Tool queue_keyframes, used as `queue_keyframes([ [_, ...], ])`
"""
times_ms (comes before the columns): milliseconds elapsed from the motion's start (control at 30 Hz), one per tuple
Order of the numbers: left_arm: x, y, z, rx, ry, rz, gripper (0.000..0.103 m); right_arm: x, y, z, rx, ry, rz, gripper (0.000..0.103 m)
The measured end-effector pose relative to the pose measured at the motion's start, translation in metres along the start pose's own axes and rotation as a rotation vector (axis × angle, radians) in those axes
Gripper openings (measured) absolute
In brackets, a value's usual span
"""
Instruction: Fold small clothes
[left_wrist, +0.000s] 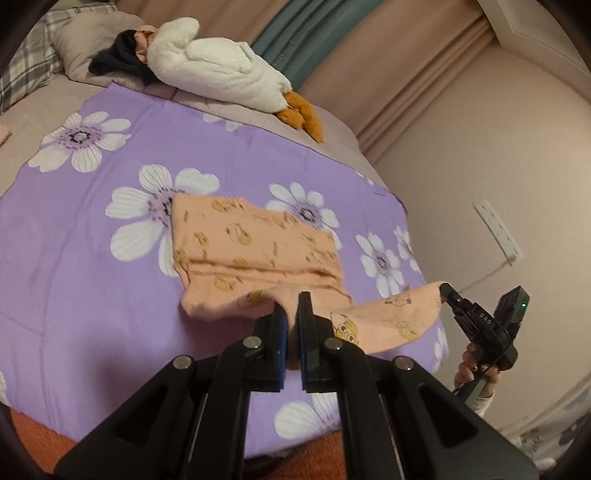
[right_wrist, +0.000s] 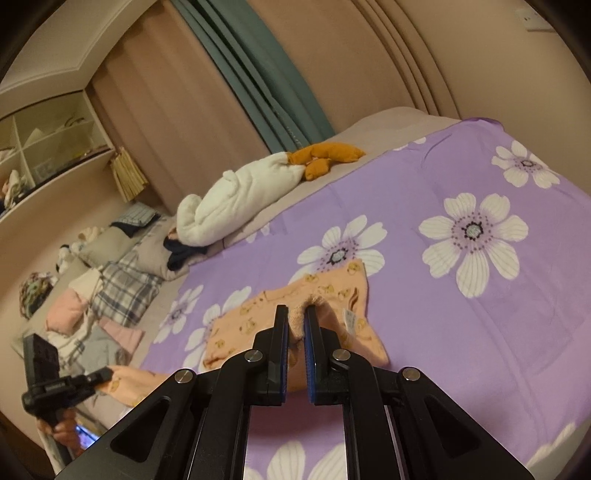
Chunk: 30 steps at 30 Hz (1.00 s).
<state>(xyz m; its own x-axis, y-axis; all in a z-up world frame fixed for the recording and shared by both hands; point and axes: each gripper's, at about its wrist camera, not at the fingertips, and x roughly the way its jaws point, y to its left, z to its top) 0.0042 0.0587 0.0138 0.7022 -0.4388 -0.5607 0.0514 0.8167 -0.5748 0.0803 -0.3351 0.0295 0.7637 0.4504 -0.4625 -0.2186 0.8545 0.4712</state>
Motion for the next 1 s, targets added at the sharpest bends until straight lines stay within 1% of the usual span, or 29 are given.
queue_keyframes([
  [67,0.014,0.007,0.01,-0.027,-0.005,0.023,0.004,0.019,0.0,0.008,0.004,0.014,-0.005,0.009],
  [167,0.033,0.023,0.027,-0.082,-0.011,-0.009,0.004,0.049,0.001,0.018,0.0,0.038,-0.024,0.009],
  [267,0.058,0.042,0.045,-0.14,-0.01,0.02,0.004,0.084,0.0,0.026,0.013,0.077,-0.042,0.009],
  [367,0.084,0.063,0.061,-0.204,0.009,0.032,0.004,0.12,-0.004,0.033,0.041,0.128,-0.052,0.009],
  [467,0.11,0.083,0.077,-0.254,0.031,0.05,0.004,0.152,-0.007,0.037,0.05,0.167,-0.086,0.009],
  [567,0.136,0.098,0.091,-0.265,0.067,0.083,0.004,0.179,-0.013,0.039,0.068,0.196,-0.12,0.009],
  [633,0.154,0.108,0.099,-0.277,0.092,0.072,0.004,0.191,-0.014,0.039,0.057,0.197,-0.174,0.009],
  [700,0.169,0.116,0.104,-0.277,0.117,0.091,0.004,0.202,-0.015,0.039,0.066,0.211,-0.171,0.009],
  [800,0.186,0.124,0.11,-0.26,0.137,0.133,0.004,0.221,-0.016,0.042,0.054,0.234,-0.219,0.009],
  [1000,0.21,0.141,0.116,-0.268,0.16,0.15,0.005,0.252,-0.025,0.044,0.06,0.277,-0.287,0.009],
])
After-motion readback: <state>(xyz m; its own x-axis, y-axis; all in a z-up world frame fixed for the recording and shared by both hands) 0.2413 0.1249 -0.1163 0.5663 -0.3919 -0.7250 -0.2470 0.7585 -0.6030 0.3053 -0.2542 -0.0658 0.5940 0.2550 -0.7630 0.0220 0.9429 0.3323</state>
